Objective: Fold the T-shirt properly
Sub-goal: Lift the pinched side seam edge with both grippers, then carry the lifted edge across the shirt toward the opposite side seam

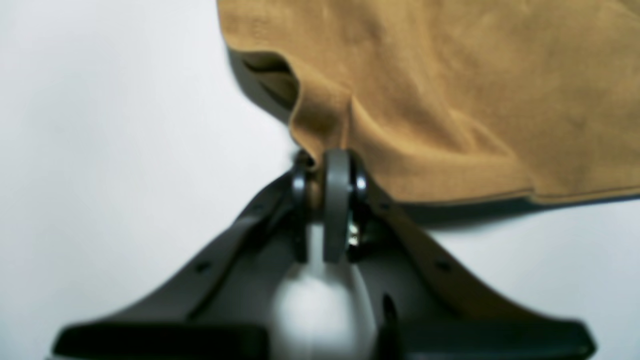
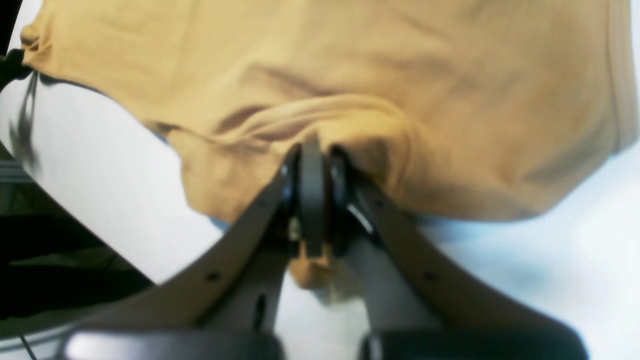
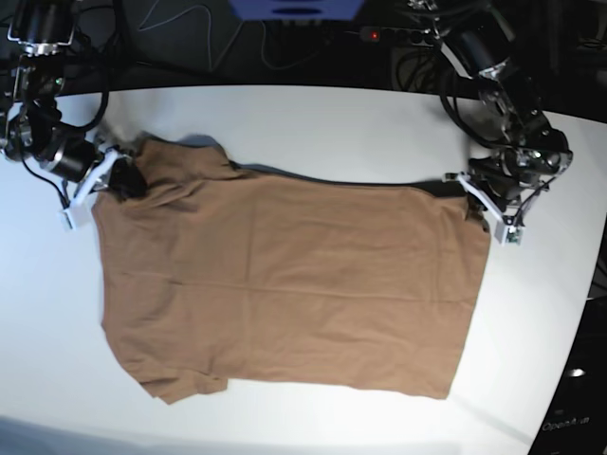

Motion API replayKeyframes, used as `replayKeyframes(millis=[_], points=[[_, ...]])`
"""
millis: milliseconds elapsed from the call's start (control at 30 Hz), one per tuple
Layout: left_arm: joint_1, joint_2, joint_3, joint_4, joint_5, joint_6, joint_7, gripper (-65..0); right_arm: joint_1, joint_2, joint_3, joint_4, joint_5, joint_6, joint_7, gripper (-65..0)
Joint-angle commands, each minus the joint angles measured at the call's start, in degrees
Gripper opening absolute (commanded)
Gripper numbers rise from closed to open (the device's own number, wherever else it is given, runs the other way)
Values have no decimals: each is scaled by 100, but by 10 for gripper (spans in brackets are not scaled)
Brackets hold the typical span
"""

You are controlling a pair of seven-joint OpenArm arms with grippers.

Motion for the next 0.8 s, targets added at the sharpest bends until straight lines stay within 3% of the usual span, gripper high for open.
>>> replayKeyframes(millis=[0, 233, 767], points=[[-121, -42, 4, 63, 50, 29, 53, -618, 130, 161, 34, 91, 98, 53, 130, -644], [-411, -42, 4, 63, 67, 29, 88, -618, 473, 275, 17, 91, 72, 53, 130, -644], [-1123, -148, 13, 72, 67, 29, 818, -619, 1193, 380, -432, 65, 10, 53, 130, -644]])
